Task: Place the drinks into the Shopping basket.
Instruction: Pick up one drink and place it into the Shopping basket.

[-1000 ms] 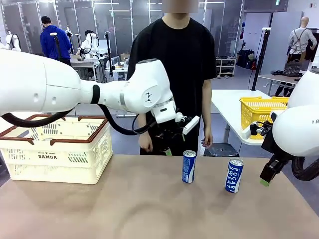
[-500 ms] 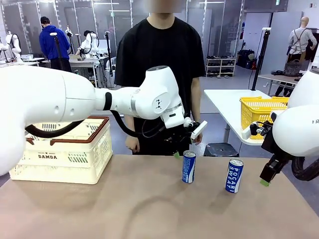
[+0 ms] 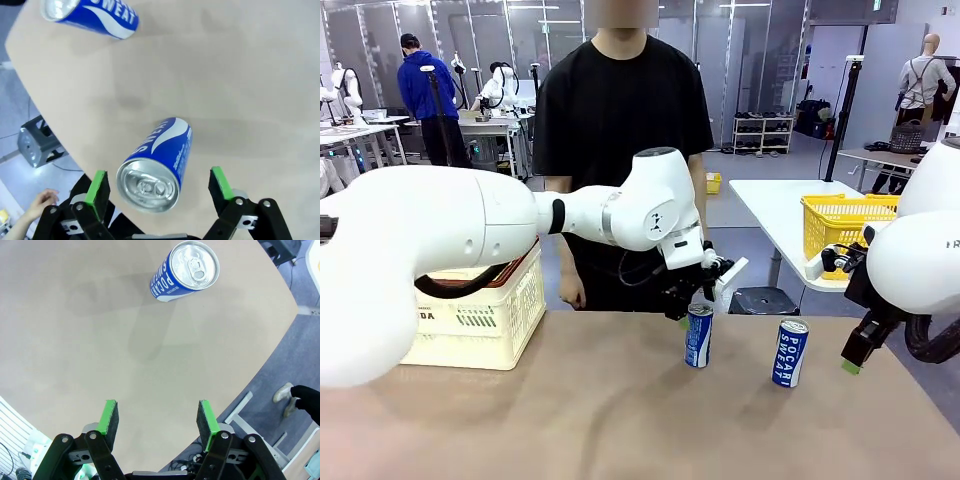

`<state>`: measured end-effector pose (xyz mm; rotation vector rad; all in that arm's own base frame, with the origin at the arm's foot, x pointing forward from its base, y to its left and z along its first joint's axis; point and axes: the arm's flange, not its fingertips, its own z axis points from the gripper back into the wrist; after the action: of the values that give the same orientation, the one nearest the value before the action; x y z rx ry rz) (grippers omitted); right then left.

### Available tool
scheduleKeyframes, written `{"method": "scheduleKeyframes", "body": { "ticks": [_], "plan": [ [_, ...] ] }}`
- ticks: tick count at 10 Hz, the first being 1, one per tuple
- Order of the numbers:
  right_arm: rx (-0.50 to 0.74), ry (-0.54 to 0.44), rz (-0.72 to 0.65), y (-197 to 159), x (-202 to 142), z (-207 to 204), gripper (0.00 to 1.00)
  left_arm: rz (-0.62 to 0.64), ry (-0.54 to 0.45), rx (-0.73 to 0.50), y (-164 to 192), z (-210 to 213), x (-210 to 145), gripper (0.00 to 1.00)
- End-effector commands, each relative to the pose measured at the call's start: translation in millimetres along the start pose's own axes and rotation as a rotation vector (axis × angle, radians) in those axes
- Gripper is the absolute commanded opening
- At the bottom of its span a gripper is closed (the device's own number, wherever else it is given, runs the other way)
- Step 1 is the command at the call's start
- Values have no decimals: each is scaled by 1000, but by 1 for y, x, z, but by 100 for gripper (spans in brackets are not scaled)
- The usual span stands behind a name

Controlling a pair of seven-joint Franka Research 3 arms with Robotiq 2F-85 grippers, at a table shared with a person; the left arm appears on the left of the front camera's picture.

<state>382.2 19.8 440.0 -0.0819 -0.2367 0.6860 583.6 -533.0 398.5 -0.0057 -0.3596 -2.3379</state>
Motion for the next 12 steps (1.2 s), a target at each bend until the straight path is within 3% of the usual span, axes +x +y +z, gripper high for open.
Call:
{"method": "scheduleKeyframes", "body": {
  "ticks": [1,12],
  "plan": [
    [3,-2,-4,-1,-2,0,79,-16,32,-44,31,0,-3,100],
    [3,-2,-4,-1,-2,0,79,10,-33,-84,48,-20,-7,100]
  ]
}}
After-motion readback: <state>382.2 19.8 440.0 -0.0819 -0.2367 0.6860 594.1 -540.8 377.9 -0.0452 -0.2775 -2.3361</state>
